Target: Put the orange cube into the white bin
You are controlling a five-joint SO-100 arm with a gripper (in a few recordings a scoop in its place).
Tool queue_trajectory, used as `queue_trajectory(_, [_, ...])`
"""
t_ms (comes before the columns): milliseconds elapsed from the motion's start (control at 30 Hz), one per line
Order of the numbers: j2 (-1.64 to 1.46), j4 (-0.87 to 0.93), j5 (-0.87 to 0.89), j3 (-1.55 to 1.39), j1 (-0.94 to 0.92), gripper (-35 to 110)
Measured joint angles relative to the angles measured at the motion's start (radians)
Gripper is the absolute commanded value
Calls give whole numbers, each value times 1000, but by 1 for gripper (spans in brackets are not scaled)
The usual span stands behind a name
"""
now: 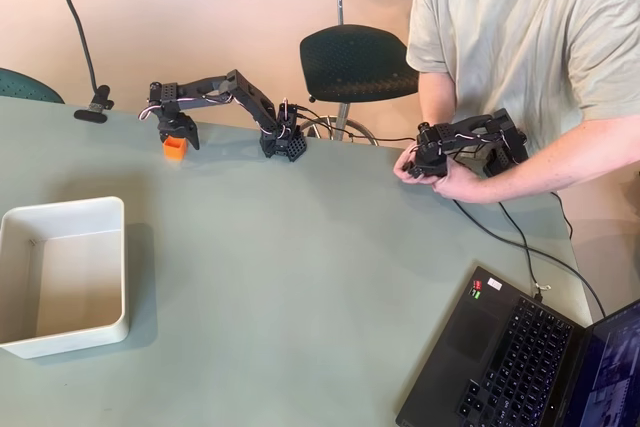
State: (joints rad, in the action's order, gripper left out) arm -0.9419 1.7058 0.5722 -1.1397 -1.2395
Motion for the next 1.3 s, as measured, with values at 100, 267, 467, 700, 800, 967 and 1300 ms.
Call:
queue_trajectory(100, [0, -25, -2, 0, 0, 59])
queue_trajectory(267, [0, -75, -2, 0, 0, 59])
queue_trajectory(467, [0, -81, -2, 0, 0, 58])
queue_trajectory(700, [0, -100, -2, 0, 0, 43])
queue_trajectory(800, [0, -123, -2, 0, 0, 39])
queue_trajectory(967, [0, -143, -2, 0, 0, 36])
queue_trajectory(1300, [0, -143, -2, 0, 0, 23])
